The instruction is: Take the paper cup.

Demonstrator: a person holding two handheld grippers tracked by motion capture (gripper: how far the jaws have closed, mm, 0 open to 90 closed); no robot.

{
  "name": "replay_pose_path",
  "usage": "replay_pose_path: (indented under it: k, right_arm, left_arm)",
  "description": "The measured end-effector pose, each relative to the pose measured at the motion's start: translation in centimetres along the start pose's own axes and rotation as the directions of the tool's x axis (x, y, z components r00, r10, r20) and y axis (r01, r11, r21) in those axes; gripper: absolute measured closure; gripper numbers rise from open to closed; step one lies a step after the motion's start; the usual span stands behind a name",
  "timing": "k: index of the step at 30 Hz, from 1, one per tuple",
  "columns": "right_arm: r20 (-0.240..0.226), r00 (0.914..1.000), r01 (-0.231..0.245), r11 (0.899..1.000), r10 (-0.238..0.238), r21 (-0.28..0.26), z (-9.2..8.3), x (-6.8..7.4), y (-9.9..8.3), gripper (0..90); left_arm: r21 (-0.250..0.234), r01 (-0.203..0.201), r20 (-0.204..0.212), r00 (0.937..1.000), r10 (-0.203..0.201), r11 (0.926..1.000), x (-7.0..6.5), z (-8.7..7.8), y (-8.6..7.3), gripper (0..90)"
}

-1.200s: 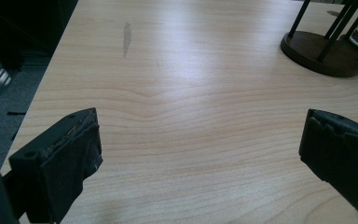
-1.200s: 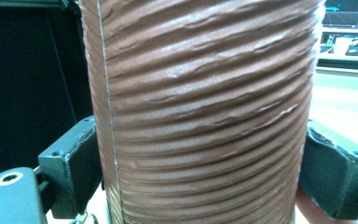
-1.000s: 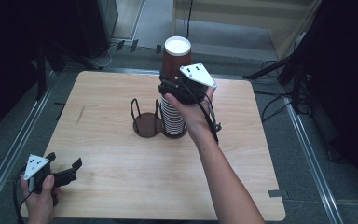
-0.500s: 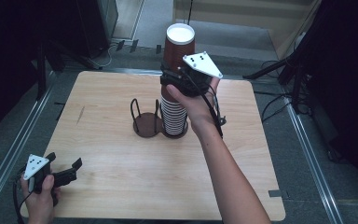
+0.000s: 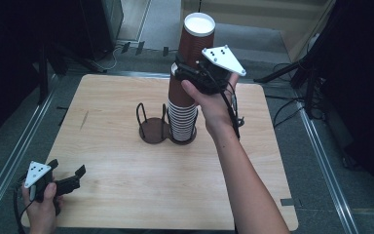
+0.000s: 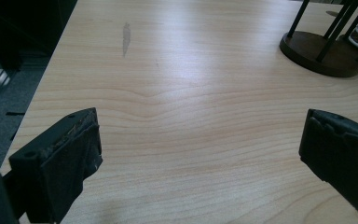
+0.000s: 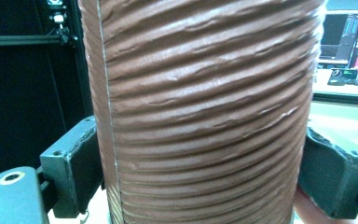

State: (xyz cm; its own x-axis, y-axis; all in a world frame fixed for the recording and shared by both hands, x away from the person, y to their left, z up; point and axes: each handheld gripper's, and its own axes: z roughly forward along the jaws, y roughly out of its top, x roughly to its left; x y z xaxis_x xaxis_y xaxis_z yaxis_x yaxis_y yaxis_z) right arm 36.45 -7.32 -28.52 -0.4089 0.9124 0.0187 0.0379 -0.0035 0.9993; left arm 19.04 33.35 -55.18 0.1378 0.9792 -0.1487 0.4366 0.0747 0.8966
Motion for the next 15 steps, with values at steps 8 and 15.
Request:
replay_pose_path:
  k: [8, 15]
  right_arm:
    - [0.032, 0.9995, -0.003, 1.000, 0.003, 0.004, -0.6, -1.3, -0.1, 11.2]
    - [0.064, 0.9980, -0.005, 1.000, 0.004, 0.012, -1.6, -2.8, -0.4, 11.2]
  left_arm:
    - [0.000, -0.003, -0.001, 1.0000, 0.003, 1.0000, 0.0, 0.0, 0.0, 0.0]
    - [0.002, -0.005, -0.004, 1.0000, 0.005, 1.0000, -0.1, 0.0, 0.0, 0.0]
